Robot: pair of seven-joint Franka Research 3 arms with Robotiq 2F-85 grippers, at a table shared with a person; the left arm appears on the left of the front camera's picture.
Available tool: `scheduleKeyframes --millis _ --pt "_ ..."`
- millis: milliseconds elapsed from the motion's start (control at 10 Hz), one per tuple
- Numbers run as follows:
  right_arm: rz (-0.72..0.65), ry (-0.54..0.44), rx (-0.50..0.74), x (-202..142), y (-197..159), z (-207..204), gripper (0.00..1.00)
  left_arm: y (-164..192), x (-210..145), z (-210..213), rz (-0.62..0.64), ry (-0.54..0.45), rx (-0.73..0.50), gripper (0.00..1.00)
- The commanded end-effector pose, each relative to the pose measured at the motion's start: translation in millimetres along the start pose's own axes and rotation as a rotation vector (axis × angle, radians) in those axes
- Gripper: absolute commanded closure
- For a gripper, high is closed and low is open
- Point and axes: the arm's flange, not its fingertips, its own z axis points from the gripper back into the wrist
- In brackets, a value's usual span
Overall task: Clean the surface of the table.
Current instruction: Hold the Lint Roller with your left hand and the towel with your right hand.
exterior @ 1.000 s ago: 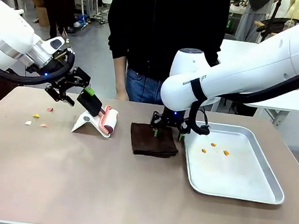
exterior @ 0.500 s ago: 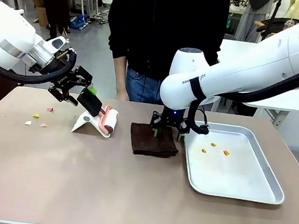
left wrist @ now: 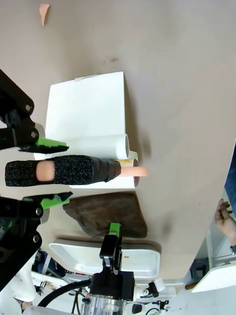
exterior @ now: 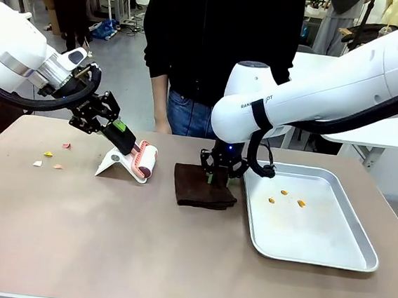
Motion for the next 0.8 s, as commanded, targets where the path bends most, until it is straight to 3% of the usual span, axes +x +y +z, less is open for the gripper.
scheduleKeyframes --millis 0,100,700 --pt "0.016 0.041 0.024 1.6 1.7 -6.3 0.96 -0.3 2.8 0.6 0.014 -0.007 -0.020 1.00" --pt "0.017 0.046 0.025 1.8 1.2 -6.7 1.00 -0.5 2.5 1.0 0.014 -0.008 -0.022 1.00" --pt "0.039 0.045 0.071 0.4 -2.3 -0.9 1.00 -5.4 -4.1 7.7 -0.004 -0.029 -0.045 1.00"
